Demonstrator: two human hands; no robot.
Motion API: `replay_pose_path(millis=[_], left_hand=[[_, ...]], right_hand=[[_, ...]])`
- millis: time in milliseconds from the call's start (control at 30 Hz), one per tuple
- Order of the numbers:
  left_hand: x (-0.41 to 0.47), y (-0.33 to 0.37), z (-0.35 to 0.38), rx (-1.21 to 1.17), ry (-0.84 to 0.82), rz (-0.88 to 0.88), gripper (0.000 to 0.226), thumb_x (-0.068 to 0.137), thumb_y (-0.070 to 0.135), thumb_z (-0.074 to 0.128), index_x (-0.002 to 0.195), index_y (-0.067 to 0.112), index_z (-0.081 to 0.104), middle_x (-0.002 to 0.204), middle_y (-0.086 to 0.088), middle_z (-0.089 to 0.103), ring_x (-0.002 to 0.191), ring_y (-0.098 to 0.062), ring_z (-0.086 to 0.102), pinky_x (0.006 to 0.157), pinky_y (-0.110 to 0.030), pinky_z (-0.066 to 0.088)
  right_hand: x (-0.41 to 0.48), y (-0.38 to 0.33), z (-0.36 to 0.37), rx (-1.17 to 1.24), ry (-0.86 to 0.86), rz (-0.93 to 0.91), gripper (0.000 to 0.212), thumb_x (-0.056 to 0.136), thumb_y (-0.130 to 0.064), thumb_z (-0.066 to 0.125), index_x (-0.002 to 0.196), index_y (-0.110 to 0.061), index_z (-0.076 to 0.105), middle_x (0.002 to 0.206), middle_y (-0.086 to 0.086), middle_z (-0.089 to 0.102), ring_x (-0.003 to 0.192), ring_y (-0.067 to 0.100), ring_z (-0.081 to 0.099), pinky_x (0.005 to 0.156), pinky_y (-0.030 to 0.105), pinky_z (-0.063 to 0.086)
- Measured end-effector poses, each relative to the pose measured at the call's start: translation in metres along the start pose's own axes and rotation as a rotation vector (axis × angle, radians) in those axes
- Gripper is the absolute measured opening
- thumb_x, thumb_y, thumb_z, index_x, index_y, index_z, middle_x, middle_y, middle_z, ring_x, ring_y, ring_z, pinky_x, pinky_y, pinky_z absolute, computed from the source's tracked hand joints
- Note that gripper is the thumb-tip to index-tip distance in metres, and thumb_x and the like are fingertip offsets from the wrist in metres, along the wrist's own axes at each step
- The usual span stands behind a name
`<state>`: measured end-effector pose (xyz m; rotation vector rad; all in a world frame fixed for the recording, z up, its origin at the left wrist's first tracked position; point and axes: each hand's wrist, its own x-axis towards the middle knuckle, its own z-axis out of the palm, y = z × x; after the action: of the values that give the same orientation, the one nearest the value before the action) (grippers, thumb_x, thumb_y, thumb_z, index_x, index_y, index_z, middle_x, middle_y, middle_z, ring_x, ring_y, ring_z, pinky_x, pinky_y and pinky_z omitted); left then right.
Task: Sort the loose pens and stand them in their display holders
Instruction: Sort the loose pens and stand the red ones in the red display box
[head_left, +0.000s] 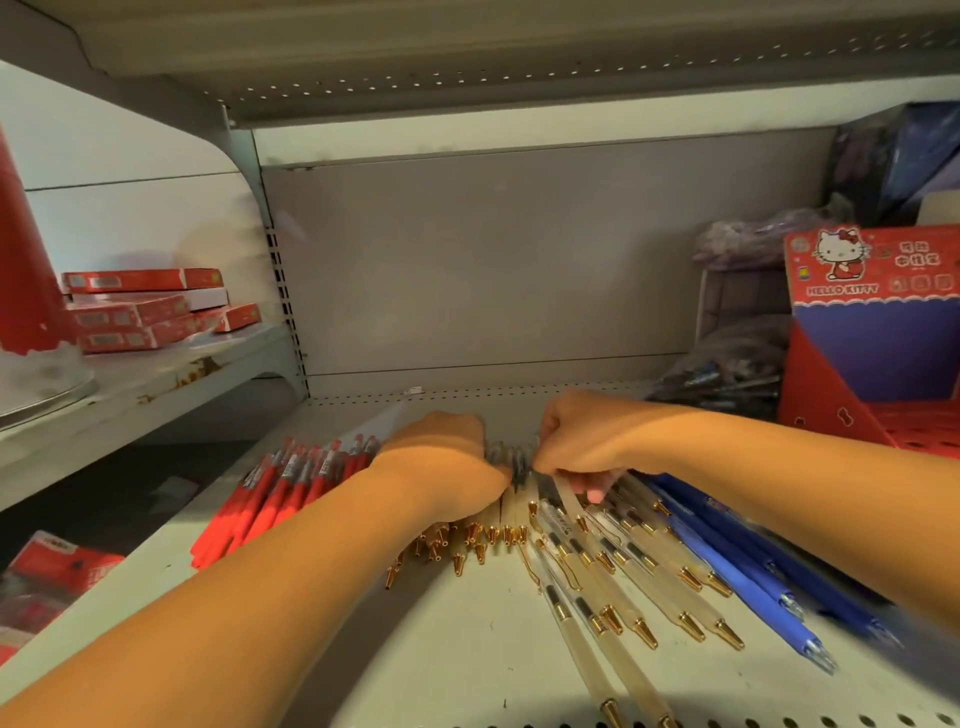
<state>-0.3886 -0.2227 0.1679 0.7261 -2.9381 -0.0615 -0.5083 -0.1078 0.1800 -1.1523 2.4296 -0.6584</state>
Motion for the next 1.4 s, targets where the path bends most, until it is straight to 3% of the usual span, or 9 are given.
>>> replay_pose_path(millis=[167, 333, 467, 600, 667, 867, 1100, 1233, 1400], left_hand=[[0.003, -0.006, -0.005, -0.193, 0.084, -0.055, 0.026, 0.1, 0.039, 0.042, 0.082, 0.024, 0.053, 0.077, 0.0, 0.058, 0.067, -0.013, 0.055, 0.052, -0.024, 0.038], [0.0, 0.0, -0.002, -0.203, 0.032, -0.093, 0.035, 0.096, 0.058, 0.044, 0.089, 0.025, 0.051, 0.073, 0.004, 0.061, 0.059, -0.009, 0.057, 0.046, -0.018, 0.044], [-0.001, 0.016, -0.003, -0.119, -0.062, -0.066, 0.05, 0.085, 0.074, 0.05, 0.094, 0.025, 0.057, 0.076, 0.005, 0.07, 0.067, -0.012, 0.069, 0.067, -0.03, 0.06], [0.001, 0.038, -0.007, -0.042, -0.049, -0.007, 0.047, 0.084, 0.069, 0.056, 0.102, 0.026, 0.054, 0.083, 0.004, 0.067, 0.073, -0.014, 0.065, 0.07, -0.033, 0.057], [0.003, 0.048, -0.008, 0.015, -0.041, -0.001, 0.041, 0.086, 0.058, 0.063, 0.103, 0.023, 0.052, 0.083, 0.003, 0.062, 0.073, -0.014, 0.061, 0.062, -0.029, 0.051], [0.003, 0.045, -0.007, -0.035, -0.103, -0.033, 0.013, 0.087, 0.013, 0.062, 0.099, 0.014, 0.057, 0.08, -0.003, 0.066, 0.065, -0.018, 0.065, 0.056, -0.029, 0.056], [0.003, 0.032, -0.01, -0.089, -0.105, 0.022, 0.012, 0.09, 0.016, 0.062, 0.101, 0.017, 0.062, 0.096, -0.003, 0.066, 0.084, -0.019, 0.066, 0.075, -0.032, 0.06], [0.005, 0.028, -0.012, -0.134, -0.15, 0.111, 0.013, 0.094, 0.02, 0.062, 0.105, 0.024, 0.066, 0.081, 0.011, 0.056, 0.068, -0.007, 0.054, 0.055, -0.016, 0.046], [0.005, 0.025, -0.008, -0.174, -0.205, 0.133, 0.023, 0.098, 0.025, 0.054, 0.106, 0.023, 0.075, 0.088, 0.003, 0.07, 0.066, -0.01, 0.057, 0.065, -0.023, 0.051]], right_hand=[[-0.003, -0.017, -0.007, 0.347, -0.061, -0.097, 0.008, 0.092, -0.003, 0.063, 0.095, 0.003, 0.065, 0.068, 0.013, 0.069, 0.05, 0.015, 0.065, 0.049, 0.022, 0.056], [0.001, -0.01, -0.021, 0.125, 0.041, -0.066, 0.017, 0.093, -0.02, 0.065, 0.1, -0.005, 0.066, 0.082, 0.014, 0.074, 0.057, 0.016, 0.068, 0.048, 0.025, 0.055], [-0.018, 0.019, -0.036, -0.126, -0.058, 0.088, 0.025, 0.092, -0.034, 0.066, 0.093, -0.009, 0.062, 0.075, 0.007, 0.069, 0.061, 0.019, 0.065, 0.052, 0.027, 0.058], [-0.044, 0.03, -0.024, -0.451, -0.085, 0.077, 0.054, 0.091, -0.053, 0.059, 0.131, -0.019, 0.047, 0.099, -0.02, 0.049, 0.052, 0.003, 0.064, 0.042, 0.011, 0.044], [-0.047, 0.029, -0.022, -0.476, -0.07, 0.061, 0.067, 0.089, -0.056, 0.06, 0.141, -0.018, 0.041, 0.122, -0.015, 0.049, 0.052, 0.002, 0.063, 0.041, 0.012, 0.043], [-0.049, 0.025, -0.016, -0.513, -0.1, 0.033, 0.085, 0.077, -0.07, 0.063, 0.137, -0.014, 0.041, 0.089, -0.003, 0.056, 0.064, 0.007, 0.061, 0.046, 0.017, 0.047], [-0.046, 0.018, -0.016, -0.541, -0.207, 0.02, 0.1, 0.067, -0.08, 0.063, 0.14, -0.016, 0.039, 0.107, -0.003, 0.057, 0.086, 0.009, 0.06, 0.066, 0.023, 0.052], [-0.041, 0.013, -0.01, -0.589, -0.25, 0.02, 0.11, 0.063, -0.082, 0.064, 0.145, -0.013, 0.035, 0.134, 0.0, 0.05, 0.113, 0.021, 0.056, 0.094, 0.035, 0.052], [-0.034, 0.004, -0.011, -0.521, -0.314, 0.053, 0.095, 0.067, -0.071, 0.072, 0.139, -0.017, 0.04, 0.126, -0.001, 0.05, 0.099, 0.014, 0.055, 0.075, 0.025, 0.046]])
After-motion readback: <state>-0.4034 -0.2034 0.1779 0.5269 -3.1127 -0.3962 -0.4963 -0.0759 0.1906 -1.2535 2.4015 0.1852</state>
